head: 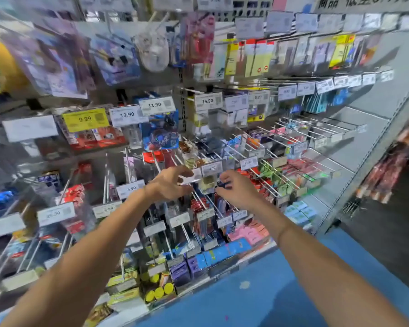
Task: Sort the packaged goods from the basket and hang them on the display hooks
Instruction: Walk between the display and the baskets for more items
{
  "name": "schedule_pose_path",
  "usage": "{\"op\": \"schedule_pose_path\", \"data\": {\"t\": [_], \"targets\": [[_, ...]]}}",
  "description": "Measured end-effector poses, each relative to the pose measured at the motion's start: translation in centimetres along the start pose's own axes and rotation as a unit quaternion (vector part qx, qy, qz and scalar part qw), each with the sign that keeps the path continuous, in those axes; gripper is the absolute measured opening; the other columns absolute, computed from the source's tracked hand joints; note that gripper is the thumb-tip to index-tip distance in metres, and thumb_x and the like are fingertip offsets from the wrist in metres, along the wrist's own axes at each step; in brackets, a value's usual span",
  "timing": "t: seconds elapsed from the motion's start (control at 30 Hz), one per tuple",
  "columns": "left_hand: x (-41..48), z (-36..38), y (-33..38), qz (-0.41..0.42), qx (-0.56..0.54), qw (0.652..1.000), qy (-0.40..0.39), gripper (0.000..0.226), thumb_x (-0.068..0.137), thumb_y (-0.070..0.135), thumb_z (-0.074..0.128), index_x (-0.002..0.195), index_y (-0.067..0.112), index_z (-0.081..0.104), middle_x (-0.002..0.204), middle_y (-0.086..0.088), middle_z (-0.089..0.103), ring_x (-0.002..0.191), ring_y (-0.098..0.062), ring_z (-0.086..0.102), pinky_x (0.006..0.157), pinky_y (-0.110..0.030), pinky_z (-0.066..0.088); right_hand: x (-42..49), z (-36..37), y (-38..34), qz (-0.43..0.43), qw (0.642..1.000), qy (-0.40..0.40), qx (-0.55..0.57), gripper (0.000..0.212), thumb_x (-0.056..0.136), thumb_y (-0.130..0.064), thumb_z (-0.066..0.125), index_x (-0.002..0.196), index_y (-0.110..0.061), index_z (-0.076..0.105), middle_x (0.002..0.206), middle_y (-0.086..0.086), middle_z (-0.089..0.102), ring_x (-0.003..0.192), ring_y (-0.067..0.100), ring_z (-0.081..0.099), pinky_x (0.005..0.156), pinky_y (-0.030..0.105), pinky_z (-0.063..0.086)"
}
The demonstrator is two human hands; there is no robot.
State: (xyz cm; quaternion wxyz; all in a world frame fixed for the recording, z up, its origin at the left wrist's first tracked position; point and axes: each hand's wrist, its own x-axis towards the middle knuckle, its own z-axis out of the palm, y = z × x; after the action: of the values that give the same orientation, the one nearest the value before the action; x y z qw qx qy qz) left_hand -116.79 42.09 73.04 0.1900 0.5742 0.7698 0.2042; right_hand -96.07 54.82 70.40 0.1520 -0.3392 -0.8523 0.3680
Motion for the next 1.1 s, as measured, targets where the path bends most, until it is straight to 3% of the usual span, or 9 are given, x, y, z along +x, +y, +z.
{"op": "schedule_pose_path", "data": {"t": [0.1,0.17,0.27,0.37,0.57,0.63,0.7,0.97,1.1], "targets": [[0.7,2.5,2.4,0.018,0.017,0.999,-0.038,0.052,0.093,0.024,0.075,0.140,0.018,0.052,0.135,0.002,0.057,0.120,-0.018,0.058,0.108,-0.038,0.049,-2.9,-1.4,2.2,0.018,1.000,0.017,-0.014,0.045,0.097,-0.032,0.069,0.135,-0.017,0.053,0.135,0.001,0.057,0.117,0.018,0.057,0.097,0.035,0.049],[1.2,4.2,4.4,0.032,0.027,0.997,-0.058,0.050,0.093,0.023,0.073,0.138,0.016,0.052,0.134,-0.001,0.057,0.118,-0.020,0.059,0.105,-0.039,0.050,-4.8,-2.4,4.0,0.037,0.999,0.032,-0.009,0.042,0.097,-0.032,0.069,0.133,-0.016,0.054,0.131,0.001,0.058,0.112,0.017,0.059,0.087,0.029,0.047],[2.0,7.4,8.1,0.063,0.050,0.993,-0.085,0.057,0.090,0.038,0.073,0.138,0.015,0.054,0.137,-0.006,0.060,0.116,-0.024,0.063,0.103,-0.046,0.052,-8.6,-4.1,6.5,0.075,0.996,0.053,0.012,0.038,0.096,-0.030,0.069,0.128,-0.015,0.056,0.122,-0.001,0.056,0.103,0.024,0.062,0.088,0.037,0.052],[2.2,11.6,12.8,0.101,0.073,0.983,-0.132,0.055,0.092,0.039,0.071,0.138,0.015,0.053,0.128,0.002,0.059,0.112,-0.019,0.062,0.097,-0.037,0.052,-13.5,-6.1,10.3,0.127,0.986,0.099,0.034,0.042,0.095,-0.024,0.072,0.130,-0.009,0.056,0.124,0.002,0.054,0.108,0.024,0.058,0.075,0.018,0.044],[0.3,22.9,23.3,0.165,0.071,0.957,-0.226,0.061,0.088,0.040,0.077,0.138,0.015,0.055,0.132,-0.001,0.059,0.108,-0.024,0.066,0.098,-0.039,0.053,-27.9,-9.7,18.4,0.235,0.954,0.187,0.005,0.024,0.093,-0.025,0.072,0.113,-0.017,0.061,0.106,-0.008,0.056,0.085,0.016,0.057,0.072,0.022,0.044],[-1.2,26.7,27.6,0.196,0.083,0.945,-0.250,0.071,0.080,0.050,0.077,0.139,0.018,0.055,0.136,0.000,0.059,0.108,-0.023,0.066,0.100,-0.039,0.052,-33.7,-10.7,20.8,0.289,0.931,0.220,0.024,0.042,0.090,-0.025,0.075,0.123,-0.006,0.058,0.115,0.008,0.063,0.092,0.026,0.065,0.080,0.036,0.057],[-3.2,30.2,32.3,0.235,0.084,0.928,-0.277,0.065,0.084,0.044,0.080,0.138,0.017,0.056,0.135,-0.001,0.060,0.106,-0.025,0.067,0.096,-0.033,0.050,-39.7,-11.8,23.1,0.335,0.908,0.251,0.016,0.050,0.087,-0.027,0.077,0.127,-0.006,0.057,0.123,0.014,0.064,0.111,0.033,0.063,0.097,0.051,0.052],[-15.0,44.9,50.4,0.399,0.084,0.831,-0.379,0.053,0.091,0.017,0.078,0.138,0.006,0.057,0.138,-0.010,0.058,0.107,-0.029,0.063,0.090,-0.028,0.046,-64.9,-14.4,25.1,0.488,0.783,0.385,0.013,0.039,0.087,-0.025,0.078,0.114,-0.005,0.060,0.111,0.016,0.067,0.103,0.031,0.063,0.095,0.046,0.048],[-23.5,51.3,58.6,0.494,0.100,0.744,-0.439,0.054,0.090,0.023,0.078,0.139,0.010,0.057,0.139,-0.007,0.059,0.109,-0.028,0.065,0.090,-0.031,0.048,-76.9,-12.7,23.8,0.557,0.693,0.453,0.060,0.044,0.090,-0.029,0.076,0.122,-0.007,0.057,0.116,0.006,0.062,0.103,0.022,0.059,0.084,0.030,0.044]]}}
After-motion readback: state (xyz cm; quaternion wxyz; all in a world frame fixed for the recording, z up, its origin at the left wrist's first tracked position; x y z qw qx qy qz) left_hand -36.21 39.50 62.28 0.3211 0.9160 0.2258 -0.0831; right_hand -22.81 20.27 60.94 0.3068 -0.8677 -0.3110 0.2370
